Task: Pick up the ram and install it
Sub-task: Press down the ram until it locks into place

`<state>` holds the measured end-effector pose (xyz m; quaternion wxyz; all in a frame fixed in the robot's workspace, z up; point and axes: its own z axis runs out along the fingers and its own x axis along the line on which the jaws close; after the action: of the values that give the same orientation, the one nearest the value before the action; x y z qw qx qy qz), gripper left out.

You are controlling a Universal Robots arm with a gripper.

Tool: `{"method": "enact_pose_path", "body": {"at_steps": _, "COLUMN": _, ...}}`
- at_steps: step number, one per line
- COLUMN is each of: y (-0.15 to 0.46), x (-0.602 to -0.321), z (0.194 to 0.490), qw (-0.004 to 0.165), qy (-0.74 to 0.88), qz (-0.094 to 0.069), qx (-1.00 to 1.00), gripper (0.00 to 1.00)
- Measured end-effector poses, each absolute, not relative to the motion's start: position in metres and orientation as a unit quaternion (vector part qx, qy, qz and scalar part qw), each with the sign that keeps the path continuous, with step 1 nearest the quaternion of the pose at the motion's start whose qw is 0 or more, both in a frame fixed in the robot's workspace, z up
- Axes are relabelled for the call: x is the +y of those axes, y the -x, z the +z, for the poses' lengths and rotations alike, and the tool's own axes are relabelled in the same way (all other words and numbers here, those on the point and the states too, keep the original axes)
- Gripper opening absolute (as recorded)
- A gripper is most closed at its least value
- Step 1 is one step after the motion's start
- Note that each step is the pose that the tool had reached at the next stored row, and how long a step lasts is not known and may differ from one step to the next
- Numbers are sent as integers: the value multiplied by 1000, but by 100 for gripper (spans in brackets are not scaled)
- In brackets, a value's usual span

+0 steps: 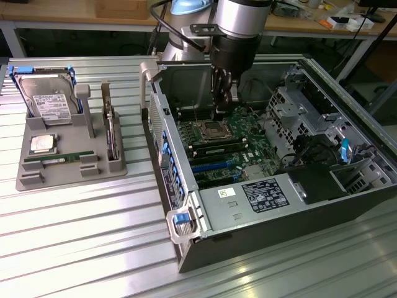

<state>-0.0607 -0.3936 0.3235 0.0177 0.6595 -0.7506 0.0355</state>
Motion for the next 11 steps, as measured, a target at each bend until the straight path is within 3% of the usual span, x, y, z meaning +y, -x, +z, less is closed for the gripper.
{"method": "enact_pose_path", "body": {"at_steps": 11, "y": -7, "x": -394, "z": 324, "qw": 18, "qy": -660, "qz": 36, "qx": -751, "gripper": 11}}
